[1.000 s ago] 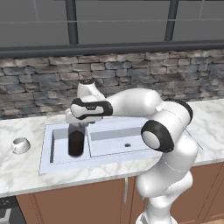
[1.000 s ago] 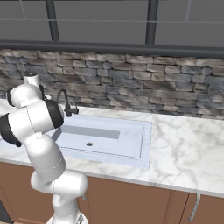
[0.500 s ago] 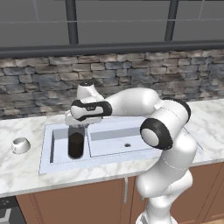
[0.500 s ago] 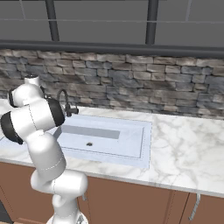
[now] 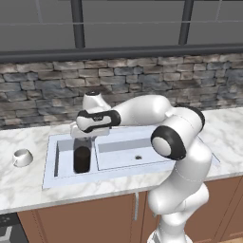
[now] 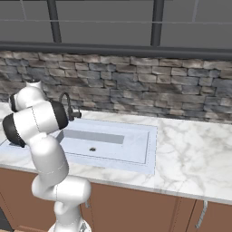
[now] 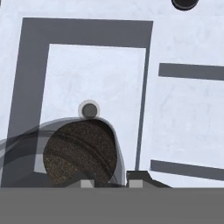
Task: Place the jar in the left basin and the mug in the right basin of the sink.
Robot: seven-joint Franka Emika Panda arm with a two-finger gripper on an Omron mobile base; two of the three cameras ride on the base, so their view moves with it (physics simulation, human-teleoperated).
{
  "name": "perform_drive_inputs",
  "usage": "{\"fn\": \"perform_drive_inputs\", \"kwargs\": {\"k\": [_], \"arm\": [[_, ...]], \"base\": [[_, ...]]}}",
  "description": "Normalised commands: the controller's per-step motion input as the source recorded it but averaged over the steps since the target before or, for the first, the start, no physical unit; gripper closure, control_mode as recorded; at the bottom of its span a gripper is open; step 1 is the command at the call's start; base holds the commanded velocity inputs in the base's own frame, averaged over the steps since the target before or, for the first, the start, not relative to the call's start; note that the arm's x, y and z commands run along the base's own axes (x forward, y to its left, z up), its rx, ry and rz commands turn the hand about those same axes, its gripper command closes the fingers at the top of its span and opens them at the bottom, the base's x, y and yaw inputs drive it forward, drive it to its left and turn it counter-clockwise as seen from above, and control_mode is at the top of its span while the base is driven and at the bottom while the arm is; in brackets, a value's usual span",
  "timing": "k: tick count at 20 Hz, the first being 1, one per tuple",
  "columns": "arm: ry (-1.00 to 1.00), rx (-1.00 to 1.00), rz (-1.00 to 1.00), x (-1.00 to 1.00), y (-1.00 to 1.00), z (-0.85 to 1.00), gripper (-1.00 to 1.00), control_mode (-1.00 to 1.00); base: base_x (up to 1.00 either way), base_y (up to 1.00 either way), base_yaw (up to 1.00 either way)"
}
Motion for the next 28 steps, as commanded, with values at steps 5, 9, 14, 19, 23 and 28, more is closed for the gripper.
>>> {"fn": "perform_drive_inputs", "kwargs": {"k": [5,9,14,19,23,28], "arm": [[0.03,0.0,0.0,0.0,0.05,-0.1,1.0,-1.0],[0.04,0.0,0.0,0.0,0.05,-0.09,1.0,-1.0],[0.03,0.0,0.0,0.0,0.03,-0.09,1.0,-1.0],[0.01,0.0,0.0,0.0,0.0,-0.02,1.0,-1.0],[0.0,0.0,0.0,0.0,0.0,0.0,-1.0,-1.0],[0.0,0.0,0.0,0.0,0.0,0.0,-1.0,-1.0]], "base": [[0.0,0.0,0.0],[0.0,0.0,0.0],[0.0,0.0,0.0],[0.0,0.0,0.0],[0.0,0.0,0.0],[0.0,0.0,0.0]]}}
